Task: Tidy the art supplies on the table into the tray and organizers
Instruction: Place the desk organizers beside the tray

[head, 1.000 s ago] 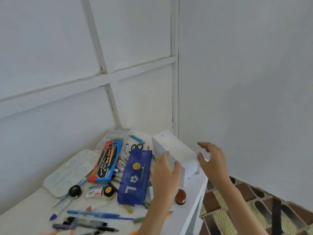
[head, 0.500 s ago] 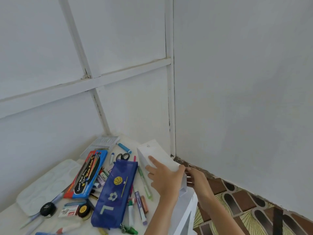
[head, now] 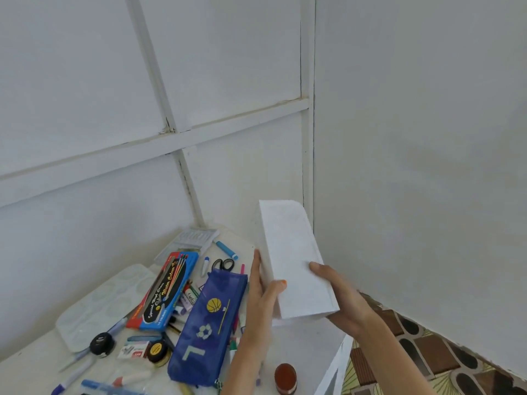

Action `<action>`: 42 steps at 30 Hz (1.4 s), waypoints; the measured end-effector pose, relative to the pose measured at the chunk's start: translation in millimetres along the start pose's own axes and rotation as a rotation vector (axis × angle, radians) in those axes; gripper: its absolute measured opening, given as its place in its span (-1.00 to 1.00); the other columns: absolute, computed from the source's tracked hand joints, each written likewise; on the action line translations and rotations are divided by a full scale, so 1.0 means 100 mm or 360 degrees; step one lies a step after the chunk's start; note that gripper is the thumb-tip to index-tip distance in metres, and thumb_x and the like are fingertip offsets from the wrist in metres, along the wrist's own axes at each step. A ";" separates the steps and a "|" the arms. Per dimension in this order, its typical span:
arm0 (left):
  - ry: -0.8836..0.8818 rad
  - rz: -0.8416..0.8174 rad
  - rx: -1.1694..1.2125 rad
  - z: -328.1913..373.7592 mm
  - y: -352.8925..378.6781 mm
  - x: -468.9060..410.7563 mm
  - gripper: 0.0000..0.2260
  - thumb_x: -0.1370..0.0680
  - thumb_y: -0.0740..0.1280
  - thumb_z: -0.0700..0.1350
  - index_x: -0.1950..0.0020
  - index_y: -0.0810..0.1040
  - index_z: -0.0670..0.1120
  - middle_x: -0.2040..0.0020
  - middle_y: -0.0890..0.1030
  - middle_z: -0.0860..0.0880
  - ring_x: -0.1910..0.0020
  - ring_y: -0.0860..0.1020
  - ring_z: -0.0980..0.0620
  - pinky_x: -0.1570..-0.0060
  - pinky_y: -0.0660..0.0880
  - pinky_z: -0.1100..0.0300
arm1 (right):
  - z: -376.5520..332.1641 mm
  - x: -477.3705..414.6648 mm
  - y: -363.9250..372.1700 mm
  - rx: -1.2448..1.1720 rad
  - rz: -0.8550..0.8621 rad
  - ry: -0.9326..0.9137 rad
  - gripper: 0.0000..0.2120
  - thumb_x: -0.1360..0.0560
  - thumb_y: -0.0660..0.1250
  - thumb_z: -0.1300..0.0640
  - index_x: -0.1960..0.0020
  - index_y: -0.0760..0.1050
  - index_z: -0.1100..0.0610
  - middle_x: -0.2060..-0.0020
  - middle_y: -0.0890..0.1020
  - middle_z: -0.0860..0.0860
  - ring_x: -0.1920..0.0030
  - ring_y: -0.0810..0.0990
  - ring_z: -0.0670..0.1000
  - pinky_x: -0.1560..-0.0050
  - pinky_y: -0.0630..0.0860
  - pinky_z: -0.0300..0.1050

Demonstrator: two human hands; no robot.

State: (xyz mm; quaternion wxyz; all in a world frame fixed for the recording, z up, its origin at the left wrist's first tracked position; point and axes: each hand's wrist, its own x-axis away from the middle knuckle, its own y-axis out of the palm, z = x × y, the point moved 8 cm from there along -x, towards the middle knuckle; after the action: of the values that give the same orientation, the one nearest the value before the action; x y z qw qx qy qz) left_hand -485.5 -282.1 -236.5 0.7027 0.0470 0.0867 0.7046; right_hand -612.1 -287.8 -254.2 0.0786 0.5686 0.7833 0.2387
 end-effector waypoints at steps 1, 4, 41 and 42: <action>-0.0012 0.0034 0.0038 0.01 -0.07 0.00 -0.19 -0.17 0.37 0.08 -0.43 0.28 0.14 -0.30 0.50 0.01 -0.21 0.51 -0.02 -0.18 0.49 -0.07 | 0.01 -0.04 0.04 0.0136 0.0046 -0.0016 -0.46 -0.36 0.39 -0.12 -0.24 0.51 0.15 -0.13 0.62 0.14 -0.12 0.60 0.14 -0.13 0.52 0.06; 0.0183 0.0388 -0.0296 0.24 -0.34 0.10 -0.37 -0.36 0.31 0.08 -0.43 0.24 0.22 -0.41 0.37 0.07 -0.33 0.40 0.05 -0.25 0.43 0.02 | -0.02 -0.12 0.16 0.0525 0.0363 -0.0191 -0.18 -0.10 0.54 -0.20 -0.29 0.39 0.00 -0.09 0.60 -0.04 -0.04 0.63 -0.02 0.02 0.58 -0.11; 0.0459 0.1415 -0.1358 1.47 -4.65 1.82 -0.53 -0.57 0.30 -0.17 -0.46 0.31 0.08 -0.07 0.47 0.48 0.08 0.49 0.46 0.09 0.40 0.54 | 1.60 -0.84 4.69 0.1313 -0.0323 -0.1012 -0.82 -0.52 0.21 0.38 0.13 0.26 0.17 0.31 0.49 -0.11 0.23 0.55 0.05 0.31 0.47 -0.24; 0.0430 0.1454 -0.1494 1.45 -4.74 1.84 -0.55 -0.57 0.30 -0.13 -0.44 0.34 0.06 -0.04 0.52 0.39 0.17 0.52 0.36 0.16 0.41 0.50 | 1.67 -0.88 4.75 0.1317 -0.0329 -0.1018 -0.82 -0.52 0.21 0.38 0.13 0.25 0.17 0.31 0.49 -0.10 0.23 0.56 0.05 0.31 0.48 -0.23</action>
State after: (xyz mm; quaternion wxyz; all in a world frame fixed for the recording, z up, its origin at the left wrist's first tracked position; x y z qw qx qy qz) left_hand 6.3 -91.9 -193.6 0.2627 -0.3204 -0.1705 0.8940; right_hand -110.5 -207.7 -193.1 0.1057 0.5163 0.8009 -0.2844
